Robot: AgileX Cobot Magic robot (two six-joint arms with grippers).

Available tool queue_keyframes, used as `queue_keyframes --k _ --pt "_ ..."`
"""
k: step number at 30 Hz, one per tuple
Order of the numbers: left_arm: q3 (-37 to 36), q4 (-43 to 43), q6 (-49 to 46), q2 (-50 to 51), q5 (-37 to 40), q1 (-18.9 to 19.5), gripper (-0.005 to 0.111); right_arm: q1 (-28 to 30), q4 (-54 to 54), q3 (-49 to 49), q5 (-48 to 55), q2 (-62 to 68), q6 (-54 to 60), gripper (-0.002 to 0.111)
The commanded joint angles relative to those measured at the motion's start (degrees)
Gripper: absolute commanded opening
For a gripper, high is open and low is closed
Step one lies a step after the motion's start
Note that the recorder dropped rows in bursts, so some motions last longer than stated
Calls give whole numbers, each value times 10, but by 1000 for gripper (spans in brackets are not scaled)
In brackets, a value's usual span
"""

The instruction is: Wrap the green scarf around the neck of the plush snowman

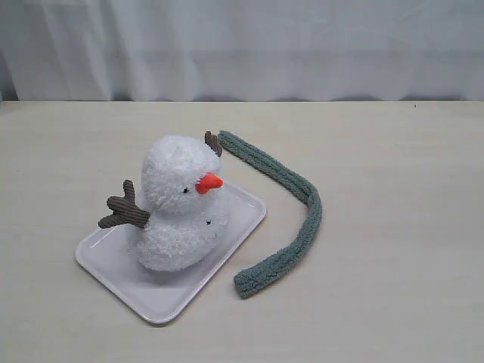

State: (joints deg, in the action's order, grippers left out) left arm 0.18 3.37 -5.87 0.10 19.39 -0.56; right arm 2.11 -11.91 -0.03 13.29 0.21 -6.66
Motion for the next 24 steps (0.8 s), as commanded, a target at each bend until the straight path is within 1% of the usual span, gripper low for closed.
queue_keyframes --k 1,3,4,7,9,11,12,15,16,17,19,24 --pt "-2 -1 -1 -1 -9 -2 0 4 -8 0 -36 -2 -1 4" --pt "-2 -1 -1 -1 -9 -2 0 4 -10 0 -88 -2 2 4" --pt "-2 -1 -1 -1 -9 -2 0 4 -3 0 -133 -2 1 4" --pt "-2 -1 -1 -1 -9 -2 0 4 70 0 -262 -2 -31 4" --pt "-2 -1 -1 -1 -9 -2 0 4 128 0 -326 -2 -72 4" --pt "-2 -1 -1 -1 -9 -2 0 4 157 0 -349 -2 -146 4" --pt "-2 -1 -1 -1 -9 -2 0 4 153 0 -341 -2 -174 4" --pt "-2 -1 -1 -1 -9 -2 0 4 109 -37 -299 -2 -186 5" --pt "-2 -1 -1 -1 -9 -2 0 4 100 -51 -287 -2 -187 7" --pt "-2 -1 -1 -1 -9 -2 0 4 92 -70 -269 -1 -187 11" --pt "-2 -1 -1 -1 -9 -2 0 4 91 -106 -229 20 -187 22" --pt "-2 -1 -1 -1 -9 -2 0 4 75 -217 -98 98 -175 68"
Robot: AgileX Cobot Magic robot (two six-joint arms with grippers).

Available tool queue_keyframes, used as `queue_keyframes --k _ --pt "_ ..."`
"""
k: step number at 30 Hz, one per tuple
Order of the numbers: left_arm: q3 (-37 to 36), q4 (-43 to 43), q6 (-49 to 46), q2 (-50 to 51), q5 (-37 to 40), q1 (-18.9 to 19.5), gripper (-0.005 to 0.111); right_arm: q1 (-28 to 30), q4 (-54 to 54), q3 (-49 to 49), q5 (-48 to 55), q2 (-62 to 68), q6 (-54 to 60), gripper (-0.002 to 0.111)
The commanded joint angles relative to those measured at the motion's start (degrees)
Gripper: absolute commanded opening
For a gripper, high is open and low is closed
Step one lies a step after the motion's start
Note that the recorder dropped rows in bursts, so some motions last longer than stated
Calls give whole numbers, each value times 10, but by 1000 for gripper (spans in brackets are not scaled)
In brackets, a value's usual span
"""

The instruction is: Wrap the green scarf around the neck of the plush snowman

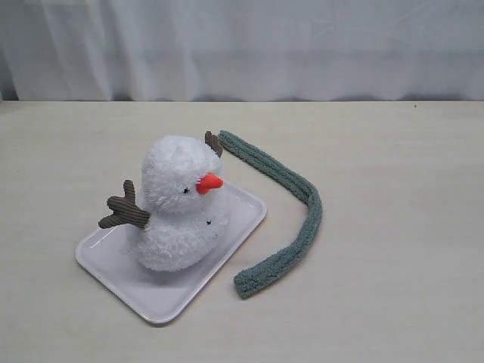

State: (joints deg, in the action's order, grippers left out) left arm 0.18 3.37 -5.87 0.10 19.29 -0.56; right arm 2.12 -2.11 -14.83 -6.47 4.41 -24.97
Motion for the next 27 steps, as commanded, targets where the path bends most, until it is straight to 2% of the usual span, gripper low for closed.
queue_keyframes --k 1,2,5,8,12,16,21,27 --pt "-2 -1 -1 -1 -8 -2 0 4 -29 -86 125 73 16 73" --pt "-2 -1 -1 -1 -8 -2 0 4 -29 -128 191 120 47 78" --pt "-2 -1 -1 -1 -8 -2 0 4 -8 -195 282 217 111 78" --pt "-2 -1 -1 -1 -8 -2 0 4 123 -265 348 344 272 78" --pt "-2 -1 -1 -1 -8 -2 0 4 280 -312 380 512 463 78" --pt "-2 -1 -1 -1 -8 -2 0 -11 383 -333 384 667 593 78" --pt "-2 -1 -1 -1 -8 -2 0 -112 351 -384 330 816 609 78" --pt "-2 -1 -1 -1 -8 -2 0 -149 273 -457 308 947 536 78"
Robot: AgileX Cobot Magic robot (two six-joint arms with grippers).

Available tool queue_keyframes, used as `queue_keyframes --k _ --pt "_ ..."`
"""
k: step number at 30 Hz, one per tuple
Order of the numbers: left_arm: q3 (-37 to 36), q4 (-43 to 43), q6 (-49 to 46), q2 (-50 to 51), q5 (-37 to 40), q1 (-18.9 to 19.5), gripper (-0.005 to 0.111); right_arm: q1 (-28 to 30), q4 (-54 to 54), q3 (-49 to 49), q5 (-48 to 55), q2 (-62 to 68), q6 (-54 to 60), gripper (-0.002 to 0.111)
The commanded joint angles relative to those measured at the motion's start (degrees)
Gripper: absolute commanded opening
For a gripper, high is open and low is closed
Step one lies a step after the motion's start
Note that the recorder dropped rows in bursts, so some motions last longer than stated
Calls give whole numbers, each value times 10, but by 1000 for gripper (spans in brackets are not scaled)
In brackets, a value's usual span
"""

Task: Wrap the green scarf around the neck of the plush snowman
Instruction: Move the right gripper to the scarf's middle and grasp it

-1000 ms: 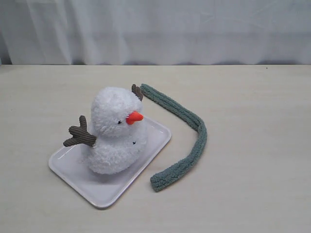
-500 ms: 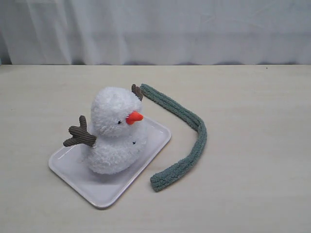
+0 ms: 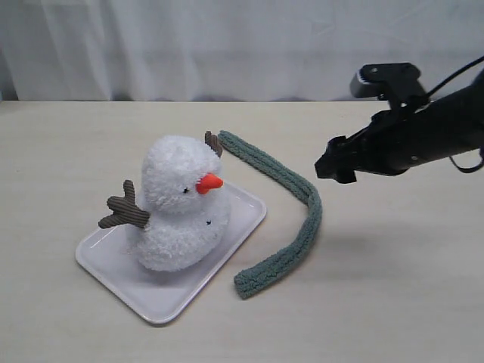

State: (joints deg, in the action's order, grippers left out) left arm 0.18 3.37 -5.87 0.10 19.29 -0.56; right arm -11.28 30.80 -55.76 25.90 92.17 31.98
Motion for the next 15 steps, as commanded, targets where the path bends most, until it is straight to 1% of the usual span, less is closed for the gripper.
queue_keyframes --k 1,5,8,15 --pt "-2 -1 -1 -1 -8 -2 0 -15 -67 -65 -11 91 -44 78" --pt "-2 -1 -1 -1 -8 -2 0 -15 -69 -125 15 167 -50 78" --pt "-2 -1 -1 -1 -8 -2 0 -15 -69 -156 16 208 -32 78" --pt "-2 -1 -1 -1 -8 -2 0 -15 -86 -214 18 277 -23 78"
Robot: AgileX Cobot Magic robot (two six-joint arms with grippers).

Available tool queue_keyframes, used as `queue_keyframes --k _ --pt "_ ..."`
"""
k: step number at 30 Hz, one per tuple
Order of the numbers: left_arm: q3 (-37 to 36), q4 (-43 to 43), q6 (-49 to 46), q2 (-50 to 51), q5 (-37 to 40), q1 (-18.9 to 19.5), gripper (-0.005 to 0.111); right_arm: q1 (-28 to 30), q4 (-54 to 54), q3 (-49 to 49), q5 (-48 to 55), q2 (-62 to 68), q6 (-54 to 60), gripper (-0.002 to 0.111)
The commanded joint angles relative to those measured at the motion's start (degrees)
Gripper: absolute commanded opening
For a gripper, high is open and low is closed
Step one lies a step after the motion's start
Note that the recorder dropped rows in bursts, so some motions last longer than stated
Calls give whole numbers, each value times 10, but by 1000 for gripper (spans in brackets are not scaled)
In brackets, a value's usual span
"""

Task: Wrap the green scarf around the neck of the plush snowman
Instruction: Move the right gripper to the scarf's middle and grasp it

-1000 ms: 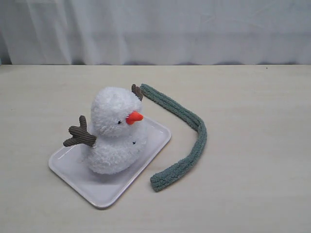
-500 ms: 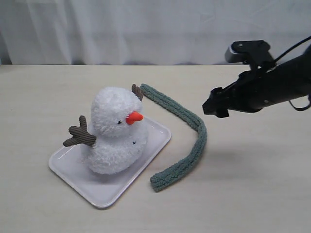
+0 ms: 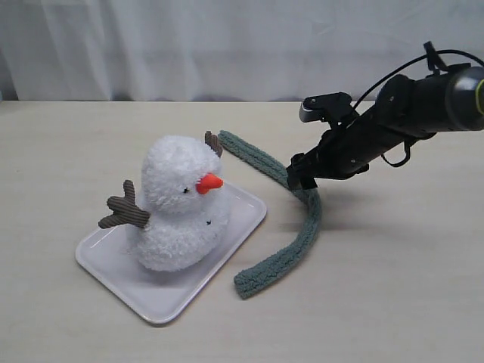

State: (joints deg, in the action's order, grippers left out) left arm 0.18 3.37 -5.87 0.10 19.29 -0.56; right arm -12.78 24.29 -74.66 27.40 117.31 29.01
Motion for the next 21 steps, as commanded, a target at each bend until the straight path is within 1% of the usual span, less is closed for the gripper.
queue_keyframes --k 1,17,19,21 --pt "-2 -1 -1 -1 -8 -2 0 0 -26 -28 3 31 7 78" --pt "-2 -1 -1 -1 -8 -2 0 0 -27 -33 -10 85 14 78" --pt "-2 -1 -1 -1 -8 -2 0 0 -25 -33 -10 87 14 72" --pt "-2 -1 -1 -1 -8 -2 0 0 -25 -33 -5 87 14 63"
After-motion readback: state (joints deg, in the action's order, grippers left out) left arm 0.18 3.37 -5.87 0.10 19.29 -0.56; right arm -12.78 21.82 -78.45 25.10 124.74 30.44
